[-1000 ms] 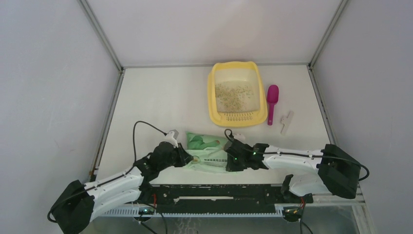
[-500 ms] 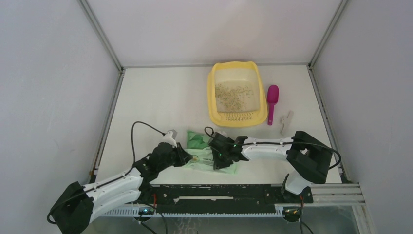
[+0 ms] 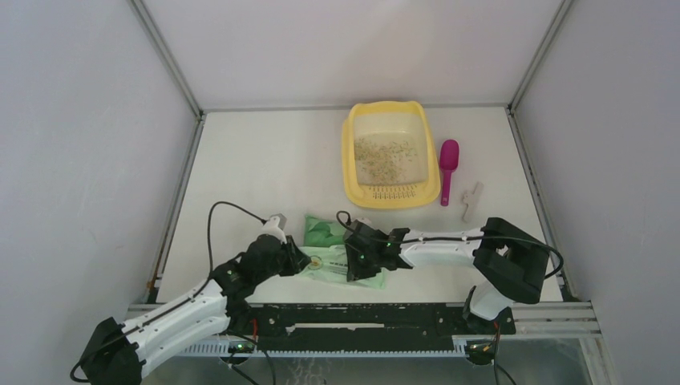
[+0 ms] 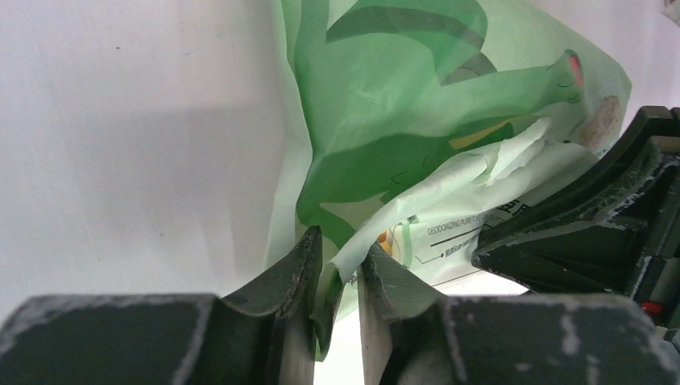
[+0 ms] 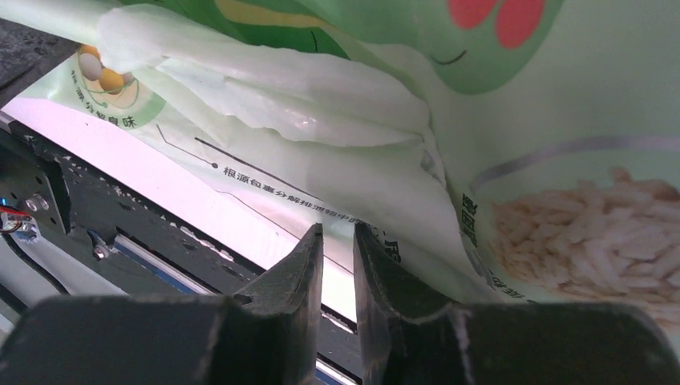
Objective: Fill the litter box with clean litter
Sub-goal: Close the cat litter bag at the center of the board.
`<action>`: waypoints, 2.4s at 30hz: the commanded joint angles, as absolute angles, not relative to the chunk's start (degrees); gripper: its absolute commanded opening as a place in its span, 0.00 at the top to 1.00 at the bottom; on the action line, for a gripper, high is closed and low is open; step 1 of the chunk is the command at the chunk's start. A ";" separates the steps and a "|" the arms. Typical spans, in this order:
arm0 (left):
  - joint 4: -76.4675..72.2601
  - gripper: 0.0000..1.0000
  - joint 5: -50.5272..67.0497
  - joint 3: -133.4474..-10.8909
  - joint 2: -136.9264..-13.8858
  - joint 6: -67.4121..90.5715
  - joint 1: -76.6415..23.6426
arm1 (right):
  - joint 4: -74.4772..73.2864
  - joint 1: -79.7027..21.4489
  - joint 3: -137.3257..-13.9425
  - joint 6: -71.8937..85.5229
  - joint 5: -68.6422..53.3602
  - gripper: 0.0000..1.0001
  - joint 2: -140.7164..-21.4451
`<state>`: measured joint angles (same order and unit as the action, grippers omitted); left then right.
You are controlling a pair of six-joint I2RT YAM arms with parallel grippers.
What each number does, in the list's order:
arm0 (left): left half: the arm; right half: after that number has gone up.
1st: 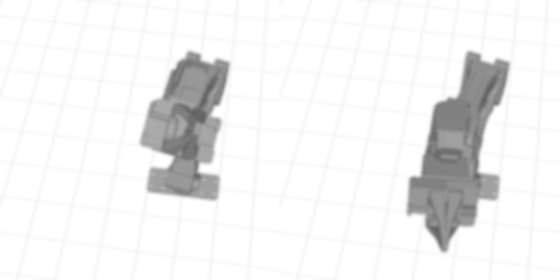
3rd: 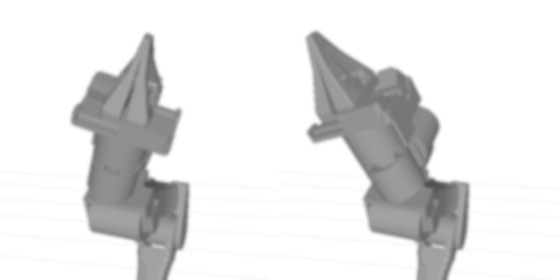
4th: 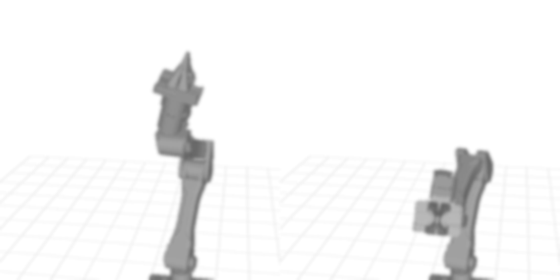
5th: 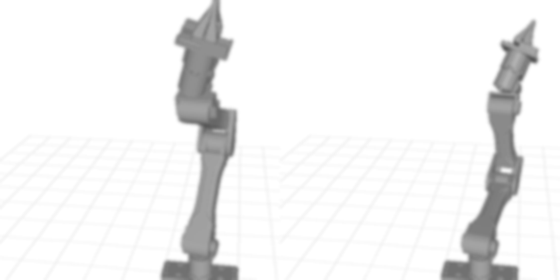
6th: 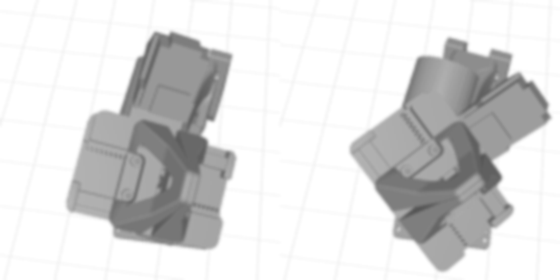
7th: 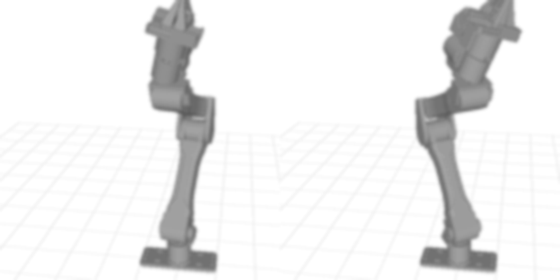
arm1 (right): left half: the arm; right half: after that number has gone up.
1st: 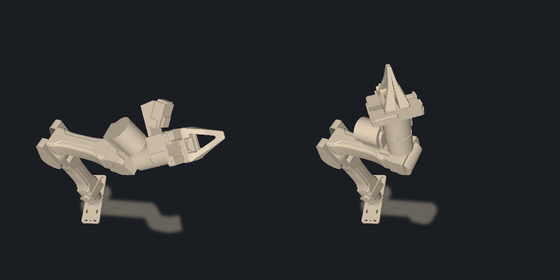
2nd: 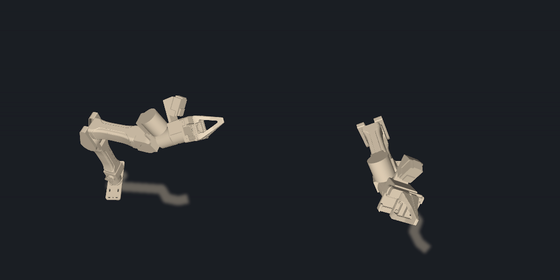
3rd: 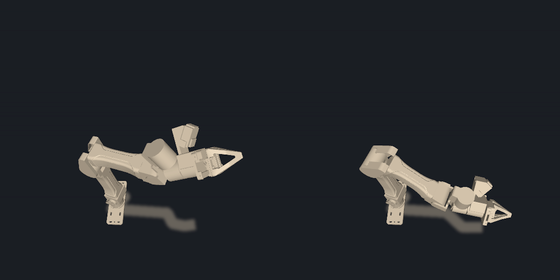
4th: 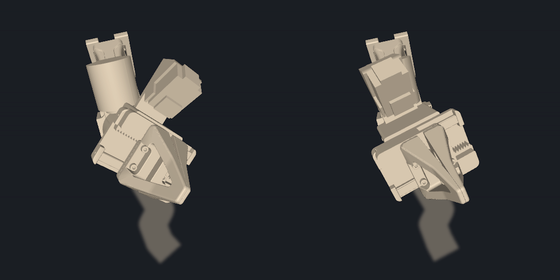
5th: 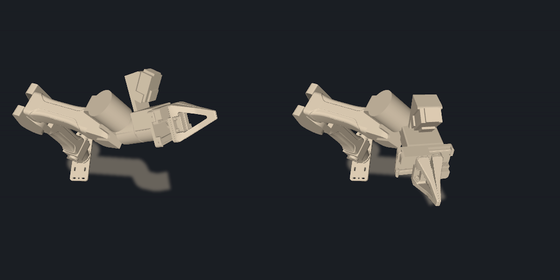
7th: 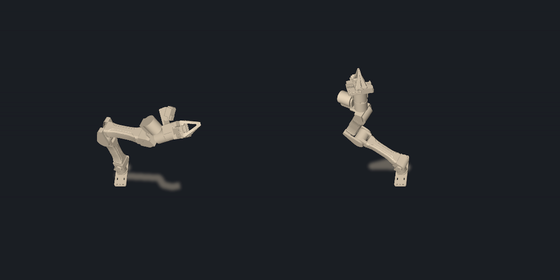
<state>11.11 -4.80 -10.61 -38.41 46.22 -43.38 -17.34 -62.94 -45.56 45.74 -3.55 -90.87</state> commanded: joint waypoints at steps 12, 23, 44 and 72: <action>8.81 0.68 -4.33 -9.71 -44.29 44.30 -43.26 | -26.16 -62.45 -40.99 46.89 3.55 0.57 -77.29; 7.44 0.68 -3.36 -8.35 -44.21 44.91 -43.26 | -17.68 -62.24 -27.80 55.17 0.61 0.51 -67.68; 7.29 0.68 -2.82 -7.91 -43.84 45.09 -43.25 | -14.60 -60.18 -15.11 64.13 2.80 0.38 -50.45; 5.33 0.68 -1.02 -6.43 -42.04 46.36 -43.24 | 6.87 -62.01 -3.11 76.23 7.66 0.41 -48.94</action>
<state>4.78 -2.42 -8.49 -42.28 46.11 -43.33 8.97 -62.54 -3.84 74.76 5.15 -49.80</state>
